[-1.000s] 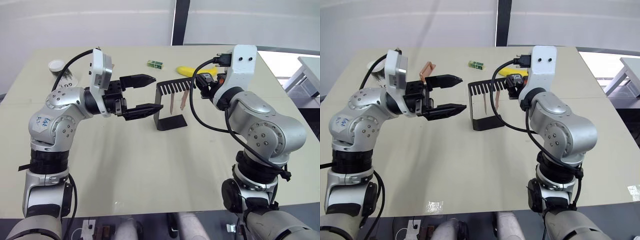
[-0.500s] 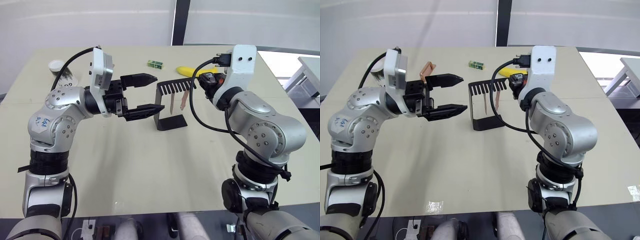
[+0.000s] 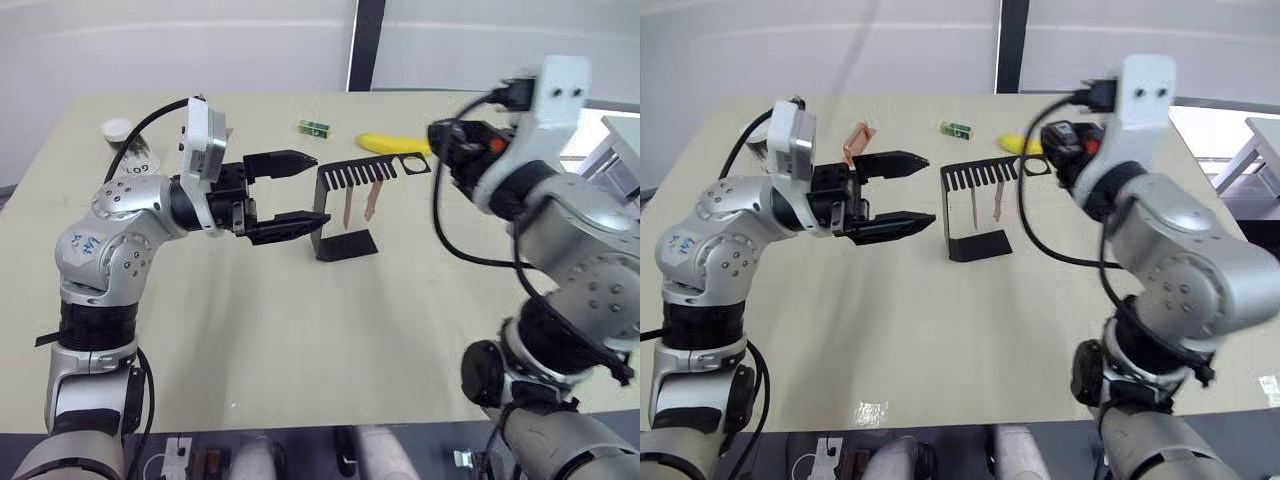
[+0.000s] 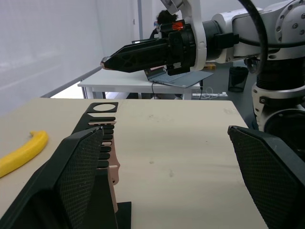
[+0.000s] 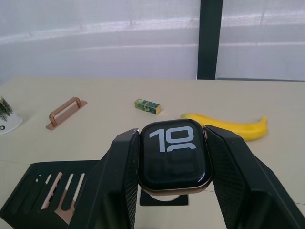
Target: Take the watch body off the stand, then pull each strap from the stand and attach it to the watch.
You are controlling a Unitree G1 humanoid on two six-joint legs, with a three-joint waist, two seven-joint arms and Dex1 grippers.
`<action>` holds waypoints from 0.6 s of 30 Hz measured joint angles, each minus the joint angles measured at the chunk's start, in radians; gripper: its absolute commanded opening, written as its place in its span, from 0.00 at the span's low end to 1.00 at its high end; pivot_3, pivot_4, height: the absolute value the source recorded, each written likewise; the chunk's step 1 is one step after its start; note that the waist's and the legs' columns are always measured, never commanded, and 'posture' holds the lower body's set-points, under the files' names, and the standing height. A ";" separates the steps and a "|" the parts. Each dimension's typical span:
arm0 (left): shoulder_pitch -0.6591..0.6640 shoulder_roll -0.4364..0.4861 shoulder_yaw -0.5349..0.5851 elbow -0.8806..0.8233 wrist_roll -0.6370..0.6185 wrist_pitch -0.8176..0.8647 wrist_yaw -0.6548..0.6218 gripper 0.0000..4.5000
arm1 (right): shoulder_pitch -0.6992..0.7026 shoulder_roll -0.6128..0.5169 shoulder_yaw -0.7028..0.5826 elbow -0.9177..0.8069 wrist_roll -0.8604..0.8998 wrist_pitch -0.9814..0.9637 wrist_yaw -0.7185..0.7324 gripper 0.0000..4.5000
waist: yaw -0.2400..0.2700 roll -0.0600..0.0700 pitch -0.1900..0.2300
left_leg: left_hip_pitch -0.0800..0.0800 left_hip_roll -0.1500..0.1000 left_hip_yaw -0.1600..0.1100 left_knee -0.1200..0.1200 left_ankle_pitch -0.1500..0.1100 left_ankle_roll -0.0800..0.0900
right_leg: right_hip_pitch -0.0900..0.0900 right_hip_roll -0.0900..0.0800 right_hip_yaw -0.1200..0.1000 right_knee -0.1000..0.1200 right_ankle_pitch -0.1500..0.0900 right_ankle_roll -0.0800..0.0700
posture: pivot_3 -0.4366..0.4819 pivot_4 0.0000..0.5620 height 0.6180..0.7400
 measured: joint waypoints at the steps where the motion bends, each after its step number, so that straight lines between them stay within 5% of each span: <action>1: 0.014 0.008 0.000 -0.010 -0.005 0.005 -0.009 1.00 | 0.045 -0.027 -0.023 -0.011 0.008 0.008 0.021 0.36 | 0.001 0.000 0.000 | 0.000 0.000 0.000 -0.001 0.000 0.000 | 0.000 0.000 0.000 0.000 0.000 0.000 | 0.48 0.27 1.00; 6: 0.110 0.031 -0.041 -0.055 -0.001 0.007 -0.063 1.00 | 0.389 -0.136 -0.134 -0.041 0.036 -0.044 0.157 0.36 | 0.012 0.001 0.000 | 0.001 0.000 0.002 -0.001 0.000 0.000 | 0.000 0.001 0.002 -0.001 0.000 0.000 | 0.48 0.27 1.00; 11: 0.156 0.032 -0.080 -0.094 0.030 -0.036 -0.087 1.00 | 0.654 -0.171 -0.100 0.020 0.035 -0.283 0.265 0.36 | 0.013 0.000 0.000 | 0.003 -0.001 0.002 0.000 0.002 -0.001 | 0.003 0.002 0.003 0.000 0.000 0.000 | 0.48 0.27 1.00; 18: 0.211 0.025 -0.113 -0.110 0.071 -0.079 -0.091 1.00 | 0.743 -0.167 0.010 0.214 -0.025 -0.583 0.312 0.36 | 0.019 0.000 0.000 | 0.002 -0.002 0.002 0.000 0.002 -0.001 | 0.002 0.002 0.004 0.000 0.001 0.001 | 0.48 0.27 1.00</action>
